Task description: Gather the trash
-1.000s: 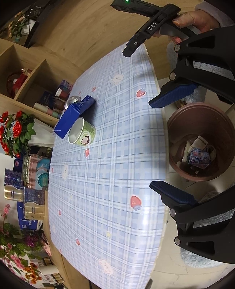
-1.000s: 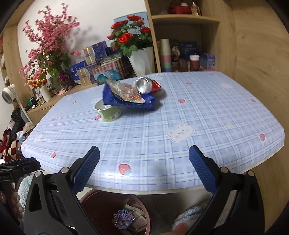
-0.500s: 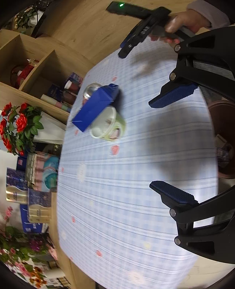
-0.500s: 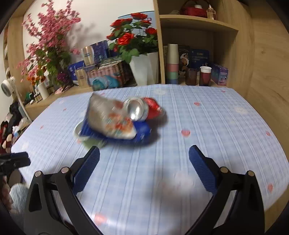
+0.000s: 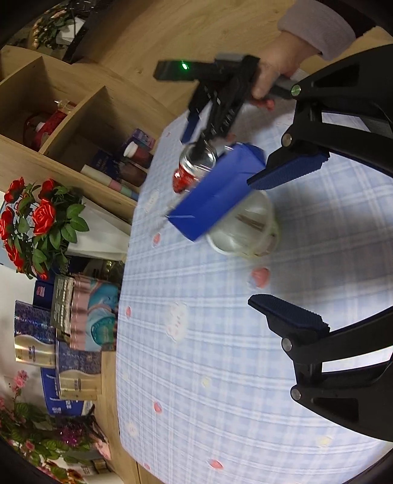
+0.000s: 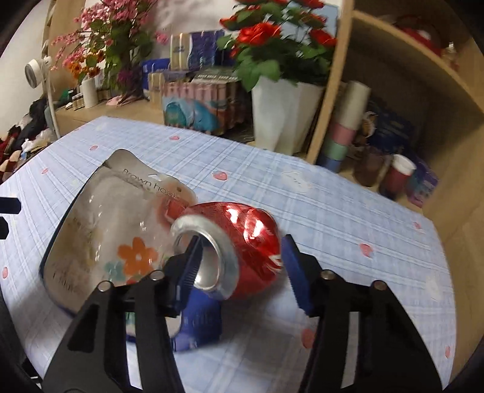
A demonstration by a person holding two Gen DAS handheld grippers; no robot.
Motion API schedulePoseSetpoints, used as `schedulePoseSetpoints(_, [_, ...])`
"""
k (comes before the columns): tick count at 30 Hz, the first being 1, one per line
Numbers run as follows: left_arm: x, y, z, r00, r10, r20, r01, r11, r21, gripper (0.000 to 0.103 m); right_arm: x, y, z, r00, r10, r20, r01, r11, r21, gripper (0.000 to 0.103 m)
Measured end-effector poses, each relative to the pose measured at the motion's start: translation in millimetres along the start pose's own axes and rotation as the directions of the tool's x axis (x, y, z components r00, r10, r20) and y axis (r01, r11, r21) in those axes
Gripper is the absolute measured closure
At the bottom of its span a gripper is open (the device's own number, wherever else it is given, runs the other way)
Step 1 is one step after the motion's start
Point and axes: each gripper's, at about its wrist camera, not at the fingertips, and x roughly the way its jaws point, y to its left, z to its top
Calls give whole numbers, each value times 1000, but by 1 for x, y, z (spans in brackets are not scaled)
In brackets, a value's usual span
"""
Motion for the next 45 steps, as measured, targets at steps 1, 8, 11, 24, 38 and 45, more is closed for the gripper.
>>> schedulePoseSetpoints(1, [3,-1,4,1000,-11,-5,11,1000,-3,33,4,1,0,1000,23,-8,-23,1000,6,57])
schedulePoseSetpoints(8, [34,-4,41,997,-69,-44,68,998,-19,33,-5,2,-13,993,114,5,-114,992,46,73])
schedulePoseSetpoints(11, [49,-3,53,995,-82,-59,80,996,-43,33,-16,-4,-16,994,99,40,-102,992,76,73])
schedulePoseSetpoints(24, [125,12,89,959,-248,-135,193,925,-328,50,-43,-9,-31,993,29,117,-45,990,137,76])
schedulePoseSetpoints(38, [76,-15,109,984,-176,4,175,978,-113,100,-66,-11,-32,984,16,179,-51,979,196,79])
schedulePoseSetpoints(45, [27,-26,114,978,-187,89,192,980,-56,101,-91,-8,-30,976,1,216,-52,972,228,86])
